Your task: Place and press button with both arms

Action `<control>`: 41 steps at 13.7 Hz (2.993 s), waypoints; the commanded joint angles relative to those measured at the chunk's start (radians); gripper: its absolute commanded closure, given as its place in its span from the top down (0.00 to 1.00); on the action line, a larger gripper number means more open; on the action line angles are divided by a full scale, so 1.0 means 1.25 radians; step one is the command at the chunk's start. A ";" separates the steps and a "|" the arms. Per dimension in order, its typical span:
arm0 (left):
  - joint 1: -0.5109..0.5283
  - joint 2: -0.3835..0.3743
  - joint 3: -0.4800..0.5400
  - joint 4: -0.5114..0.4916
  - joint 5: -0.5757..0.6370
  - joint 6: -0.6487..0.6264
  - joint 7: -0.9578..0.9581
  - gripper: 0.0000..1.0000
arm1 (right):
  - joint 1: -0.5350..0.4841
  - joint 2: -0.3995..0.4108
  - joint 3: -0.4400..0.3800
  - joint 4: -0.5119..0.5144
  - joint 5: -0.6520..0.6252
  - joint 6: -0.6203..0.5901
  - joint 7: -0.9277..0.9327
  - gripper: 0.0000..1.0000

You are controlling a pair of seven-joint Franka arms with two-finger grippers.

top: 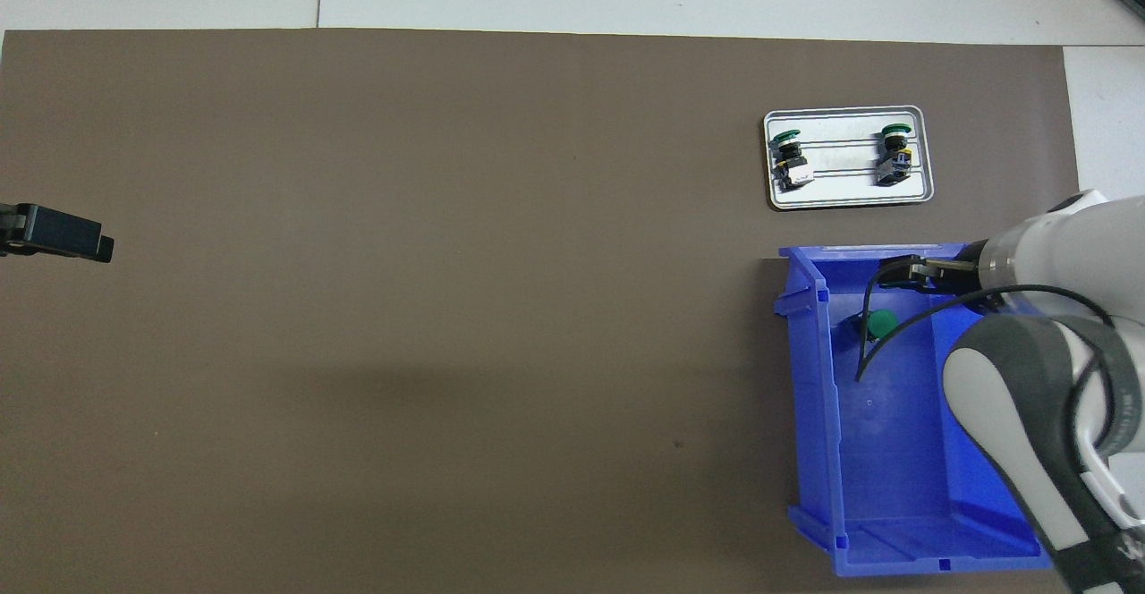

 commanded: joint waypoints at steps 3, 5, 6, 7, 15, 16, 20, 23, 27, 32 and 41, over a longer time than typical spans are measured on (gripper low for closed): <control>0.005 -0.022 -0.005 -0.023 0.011 0.002 0.001 1.00 | -0.002 0.010 0.004 0.228 0.008 -0.232 -0.001 0.99; 0.005 -0.022 -0.005 -0.023 0.011 0.002 0.001 1.00 | -0.002 0.010 0.004 0.294 0.008 -0.302 -0.006 0.99; 0.005 -0.022 -0.005 -0.023 0.011 0.002 0.001 1.00 | -0.003 0.008 0.003 0.324 0.008 -0.326 -0.008 0.99; 0.005 -0.022 -0.005 -0.023 0.013 0.002 0.001 1.00 | -0.009 0.008 0.001 0.362 0.008 -0.353 -0.028 0.99; 0.005 -0.022 -0.005 -0.023 0.011 0.002 0.001 1.00 | -0.034 -0.006 -0.006 0.423 0.000 -0.471 -0.079 1.00; 0.005 -0.022 -0.005 -0.023 0.013 0.002 0.001 1.00 | -0.034 -0.006 -0.007 0.423 0.000 -0.472 -0.078 1.00; 0.005 -0.022 -0.005 -0.023 0.013 0.002 0.001 1.00 | -0.040 -0.005 -0.007 0.419 0.011 -0.489 -0.087 1.00; 0.005 -0.022 -0.005 -0.023 0.013 0.002 0.001 1.00 | -0.045 -0.003 -0.006 0.417 0.011 -0.492 -0.092 1.00; 0.005 -0.022 -0.005 -0.023 0.013 0.002 0.001 1.00 | -0.006 0.003 -0.030 0.420 0.013 -0.501 -0.103 1.00; 0.005 -0.022 -0.005 -0.023 0.011 0.002 0.001 1.00 | 0.025 0.053 -0.082 0.469 0.031 -0.521 -0.103 1.00; 0.005 -0.022 -0.005 -0.023 0.013 0.002 0.001 1.00 | 0.060 0.011 -0.081 0.376 -0.018 -0.439 -0.108 1.00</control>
